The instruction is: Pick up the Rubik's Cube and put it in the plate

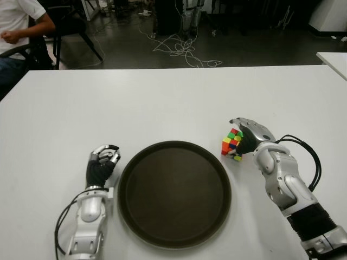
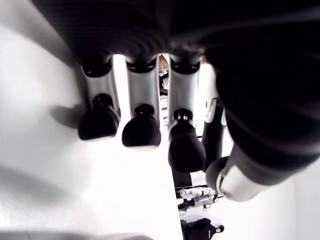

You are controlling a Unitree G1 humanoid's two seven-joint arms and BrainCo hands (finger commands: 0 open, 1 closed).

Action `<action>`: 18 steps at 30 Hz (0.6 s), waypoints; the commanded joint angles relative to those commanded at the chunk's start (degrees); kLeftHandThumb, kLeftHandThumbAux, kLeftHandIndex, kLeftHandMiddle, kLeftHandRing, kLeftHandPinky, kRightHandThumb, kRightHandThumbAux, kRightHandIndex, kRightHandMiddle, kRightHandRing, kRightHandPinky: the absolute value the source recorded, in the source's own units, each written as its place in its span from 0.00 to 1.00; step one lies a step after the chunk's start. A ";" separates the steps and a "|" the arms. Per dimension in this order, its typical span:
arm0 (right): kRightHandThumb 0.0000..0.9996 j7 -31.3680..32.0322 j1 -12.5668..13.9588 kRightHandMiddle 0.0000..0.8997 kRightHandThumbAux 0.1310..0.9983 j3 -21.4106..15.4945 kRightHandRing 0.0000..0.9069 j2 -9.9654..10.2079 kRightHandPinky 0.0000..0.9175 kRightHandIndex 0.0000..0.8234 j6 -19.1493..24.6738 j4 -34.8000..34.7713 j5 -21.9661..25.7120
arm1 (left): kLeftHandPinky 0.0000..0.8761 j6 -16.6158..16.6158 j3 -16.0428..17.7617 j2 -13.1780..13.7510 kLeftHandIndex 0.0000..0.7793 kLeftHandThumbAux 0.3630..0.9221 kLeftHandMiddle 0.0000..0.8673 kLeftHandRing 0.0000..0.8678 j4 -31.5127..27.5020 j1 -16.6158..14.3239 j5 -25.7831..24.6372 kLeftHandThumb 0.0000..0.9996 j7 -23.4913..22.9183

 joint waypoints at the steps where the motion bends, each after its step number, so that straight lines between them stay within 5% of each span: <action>1: 0.00 0.26 0.00 0.07 0.78 -0.14 0.04 0.14 0.00 0.05 0.30 -0.14 0.24 | 0.91 -0.17 -0.06 0.04 0.57 0.61 0.94 0.95 -0.05 0.06 0.11 0.71 0.03; 18: 0.00 0.81 -0.47 0.08 0.80 0.24 0.06 1.26 0.02 0.04 1.99 0.09 0.76 | 0.92 -0.04 -0.38 0.32 0.57 0.61 0.95 0.96 -0.08 0.21 0.41 0.71 0.19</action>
